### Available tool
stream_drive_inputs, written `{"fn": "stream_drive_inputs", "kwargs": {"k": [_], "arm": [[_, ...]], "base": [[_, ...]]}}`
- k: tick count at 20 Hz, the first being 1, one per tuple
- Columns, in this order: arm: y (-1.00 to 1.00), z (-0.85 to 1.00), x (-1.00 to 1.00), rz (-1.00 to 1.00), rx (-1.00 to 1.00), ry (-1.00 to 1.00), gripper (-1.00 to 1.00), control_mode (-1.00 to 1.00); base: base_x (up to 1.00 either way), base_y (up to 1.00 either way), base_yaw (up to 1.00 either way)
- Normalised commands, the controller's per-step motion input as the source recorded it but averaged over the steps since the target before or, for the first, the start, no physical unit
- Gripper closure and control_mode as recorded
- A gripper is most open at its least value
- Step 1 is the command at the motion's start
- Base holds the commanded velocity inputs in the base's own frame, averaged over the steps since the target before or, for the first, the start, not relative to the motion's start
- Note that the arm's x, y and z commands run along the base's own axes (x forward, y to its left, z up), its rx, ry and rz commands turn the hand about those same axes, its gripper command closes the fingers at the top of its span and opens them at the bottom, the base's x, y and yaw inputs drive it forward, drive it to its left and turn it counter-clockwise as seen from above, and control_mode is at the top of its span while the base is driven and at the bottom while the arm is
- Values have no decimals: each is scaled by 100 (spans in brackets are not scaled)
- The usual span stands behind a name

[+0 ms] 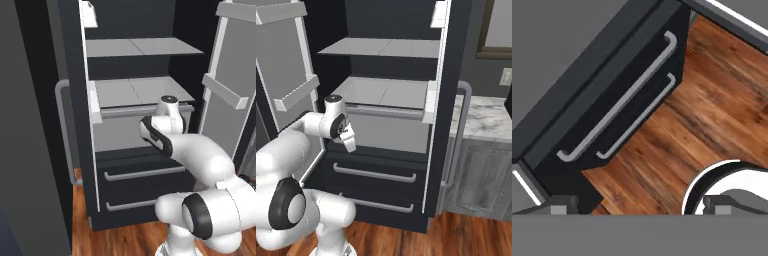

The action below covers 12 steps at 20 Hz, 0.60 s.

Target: Place one of the steaks on the plate and the other in the bowl. Then place the bowl in the fridge.

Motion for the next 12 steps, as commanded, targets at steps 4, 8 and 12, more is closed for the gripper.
{"fn": "stream_drive_inputs", "kwargs": {"k": [4,8,12], "arm": [[-6,-4,-28,53,-11,38,-100,-100],[11,-9,-11,18,1,28,-100,-100],[-8,0,-38,13,0,2,-100,-100]], "base": [[0,0,0],[0,0,0],[0,0,0]]}}
